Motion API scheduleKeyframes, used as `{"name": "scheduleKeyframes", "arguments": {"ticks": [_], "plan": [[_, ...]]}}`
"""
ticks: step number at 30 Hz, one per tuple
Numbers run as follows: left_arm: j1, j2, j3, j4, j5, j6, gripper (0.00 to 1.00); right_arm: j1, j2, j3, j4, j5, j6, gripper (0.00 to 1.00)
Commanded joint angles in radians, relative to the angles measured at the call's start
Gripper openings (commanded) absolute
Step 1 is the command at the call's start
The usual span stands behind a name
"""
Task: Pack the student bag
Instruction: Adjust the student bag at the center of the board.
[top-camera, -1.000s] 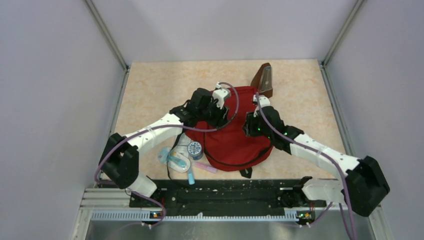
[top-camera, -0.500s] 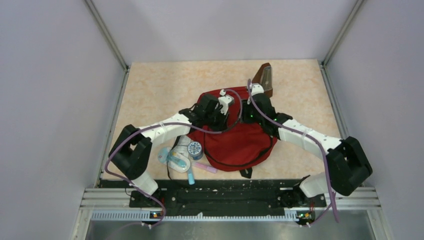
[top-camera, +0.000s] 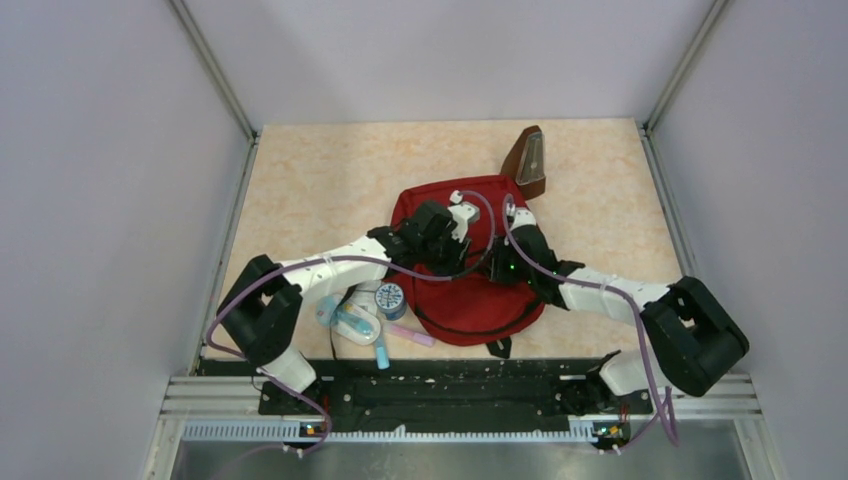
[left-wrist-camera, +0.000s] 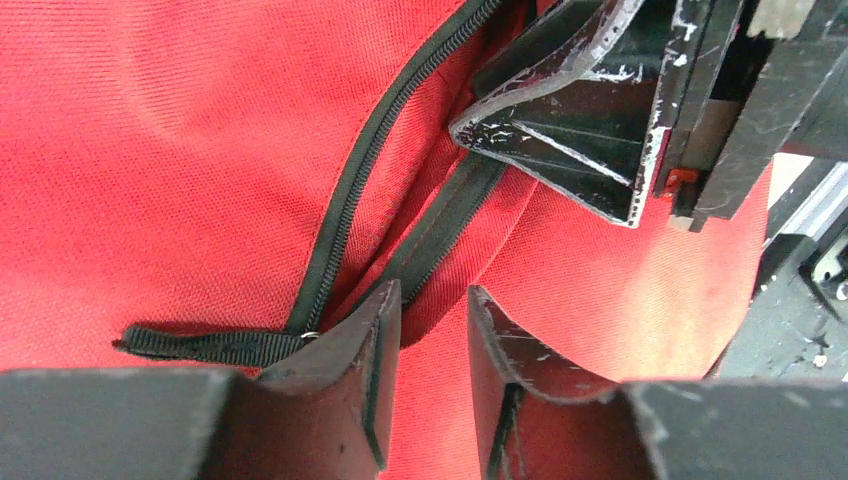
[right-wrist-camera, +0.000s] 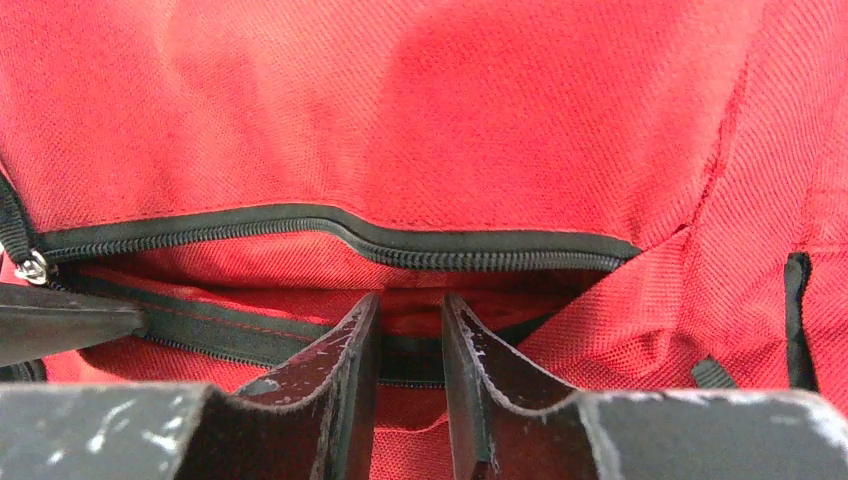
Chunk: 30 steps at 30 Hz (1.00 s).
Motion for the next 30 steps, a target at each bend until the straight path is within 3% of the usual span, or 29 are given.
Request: {"name": "scheduleKeyframes", "arguments": {"ticks": [1, 6, 17, 19, 26, 30], "plan": [[-0.007, -0.072, 0.035, -0.001, -0.065, -0.008, 0.42, 0.023, -0.046, -0.114, 0.086, 0.046, 0.110, 0.28], [-0.024, -0.085, -0.011, 0.203, -0.171, 0.080, 0.58, 0.024, -0.075, -0.214, 0.215, 0.060, 0.168, 0.28], [-0.100, 0.048, -0.085, 0.558, -0.218, 0.369, 0.70, 0.024, -0.067, -0.259, 0.308, 0.050, 0.210, 0.28], [-0.115, 0.060, -0.106, 0.607, -0.253, 0.396, 0.77, 0.025, -0.070, -0.260, 0.312, 0.046, 0.212, 0.28], [-0.123, 0.154, -0.101, 0.669, -0.340, 0.426, 0.80, 0.025, -0.104, -0.273, 0.312, 0.043, 0.218, 0.28], [-0.129, 0.205, -0.091, 0.742, -0.569, 0.409, 0.80, 0.024, -0.117, -0.277, 0.304, 0.044, 0.218, 0.28]]}}
